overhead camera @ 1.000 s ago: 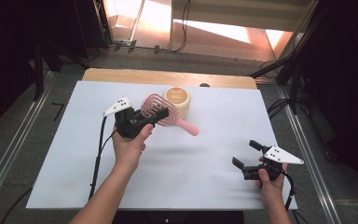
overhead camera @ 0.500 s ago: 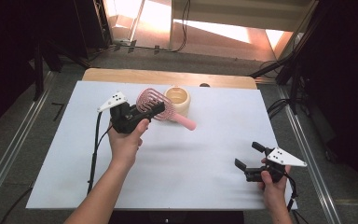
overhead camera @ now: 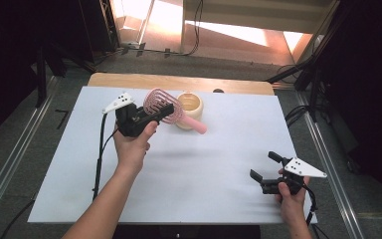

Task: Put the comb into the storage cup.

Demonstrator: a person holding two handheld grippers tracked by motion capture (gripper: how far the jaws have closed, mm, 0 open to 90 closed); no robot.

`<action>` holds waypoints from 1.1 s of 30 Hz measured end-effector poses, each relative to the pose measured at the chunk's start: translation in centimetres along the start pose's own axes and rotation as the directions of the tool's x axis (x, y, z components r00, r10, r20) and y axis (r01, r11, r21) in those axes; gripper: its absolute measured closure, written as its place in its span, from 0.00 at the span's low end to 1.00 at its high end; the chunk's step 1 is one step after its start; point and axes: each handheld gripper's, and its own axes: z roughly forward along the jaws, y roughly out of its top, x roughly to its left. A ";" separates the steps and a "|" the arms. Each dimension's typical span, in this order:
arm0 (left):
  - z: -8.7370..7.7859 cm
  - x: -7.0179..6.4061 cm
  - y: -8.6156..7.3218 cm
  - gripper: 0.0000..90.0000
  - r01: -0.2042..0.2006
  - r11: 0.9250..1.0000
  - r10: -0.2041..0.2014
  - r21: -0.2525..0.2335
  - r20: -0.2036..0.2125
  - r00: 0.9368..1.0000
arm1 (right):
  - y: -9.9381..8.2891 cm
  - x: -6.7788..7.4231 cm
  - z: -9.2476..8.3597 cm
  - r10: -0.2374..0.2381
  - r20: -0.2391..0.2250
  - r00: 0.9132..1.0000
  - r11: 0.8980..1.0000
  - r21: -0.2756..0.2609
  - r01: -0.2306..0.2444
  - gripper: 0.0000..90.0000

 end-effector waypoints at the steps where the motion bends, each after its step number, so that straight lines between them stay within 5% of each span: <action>1: 0.0 0.1 0.1 0.73 -0.005 1.000 0.005 0.002 -0.003 1.000 | 0.0 0.0 0.0 -0.002 0.002 1.000 1.000 0.002 0.002 0.00; 33: 1.1 0.9 2.4 0.73 -0.045 0.999 0.045 -0.014 -0.025 0.999 | -0.1 0.0 0.1 0.000 -0.001 1.000 1.000 -0.001 0.000 0.00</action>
